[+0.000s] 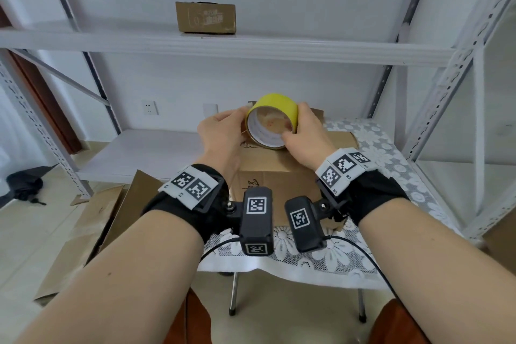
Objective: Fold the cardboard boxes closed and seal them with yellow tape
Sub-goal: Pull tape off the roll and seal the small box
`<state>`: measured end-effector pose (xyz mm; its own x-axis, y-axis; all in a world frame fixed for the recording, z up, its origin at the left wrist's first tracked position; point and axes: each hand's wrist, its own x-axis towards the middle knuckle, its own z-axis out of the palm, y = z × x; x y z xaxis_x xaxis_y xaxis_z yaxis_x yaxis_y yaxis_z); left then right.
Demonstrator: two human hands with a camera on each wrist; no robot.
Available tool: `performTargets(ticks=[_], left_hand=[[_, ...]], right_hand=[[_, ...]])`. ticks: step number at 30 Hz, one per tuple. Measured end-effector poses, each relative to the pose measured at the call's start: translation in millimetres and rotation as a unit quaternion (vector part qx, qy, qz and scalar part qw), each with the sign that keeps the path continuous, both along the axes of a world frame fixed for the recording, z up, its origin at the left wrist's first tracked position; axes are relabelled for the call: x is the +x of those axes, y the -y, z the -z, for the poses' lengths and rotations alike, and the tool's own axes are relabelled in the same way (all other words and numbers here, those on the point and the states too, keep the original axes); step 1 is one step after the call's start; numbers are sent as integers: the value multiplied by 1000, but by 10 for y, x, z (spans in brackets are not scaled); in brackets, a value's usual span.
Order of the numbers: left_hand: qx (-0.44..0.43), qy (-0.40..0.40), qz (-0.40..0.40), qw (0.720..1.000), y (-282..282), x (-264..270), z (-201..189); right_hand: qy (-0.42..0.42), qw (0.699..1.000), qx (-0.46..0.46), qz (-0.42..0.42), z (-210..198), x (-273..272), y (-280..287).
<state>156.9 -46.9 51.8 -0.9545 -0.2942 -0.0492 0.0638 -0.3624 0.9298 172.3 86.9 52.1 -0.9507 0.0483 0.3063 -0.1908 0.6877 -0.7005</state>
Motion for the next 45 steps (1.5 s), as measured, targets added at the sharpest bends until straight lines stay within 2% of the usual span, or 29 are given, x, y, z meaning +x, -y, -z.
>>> performTargets(ticks=[7, 11, 16, 21, 25, 30, 34, 40, 45], left_hand=[[-31, 14, -27, 999, -25, -10, 27], [-39, 32, -48, 998, 36, -39, 47], [-34, 43, -63, 997, 71, -18, 72], [-55, 60, -94, 992, 75, -3, 109], [-43, 63, -112, 991, 73, 31, 119], [2, 83, -123, 989, 90, 100, 128], [20, 95, -141, 985, 91, 128, 156], [23, 105, -160, 981, 50, 161, 215], [53, 112, -168, 978, 32, 188, 240]], right_hand=[[-58, 997, -47, 5, -16, 22, 10], [-33, 995, -89, 21, -3, 14, -21], [-11, 1000, -10, 9, 16, -44, -18], [-32, 997, -71, 18, -12, -32, 21], [-31, 996, -82, 20, -31, 12, 40], [18, 999, -27, -10, -45, 32, 41], [-7, 999, 23, -21, -52, -11, 32], [-50, 999, -4, -21, -32, -17, 76], [-22, 1000, 5, -12, -19, -11, 70]])
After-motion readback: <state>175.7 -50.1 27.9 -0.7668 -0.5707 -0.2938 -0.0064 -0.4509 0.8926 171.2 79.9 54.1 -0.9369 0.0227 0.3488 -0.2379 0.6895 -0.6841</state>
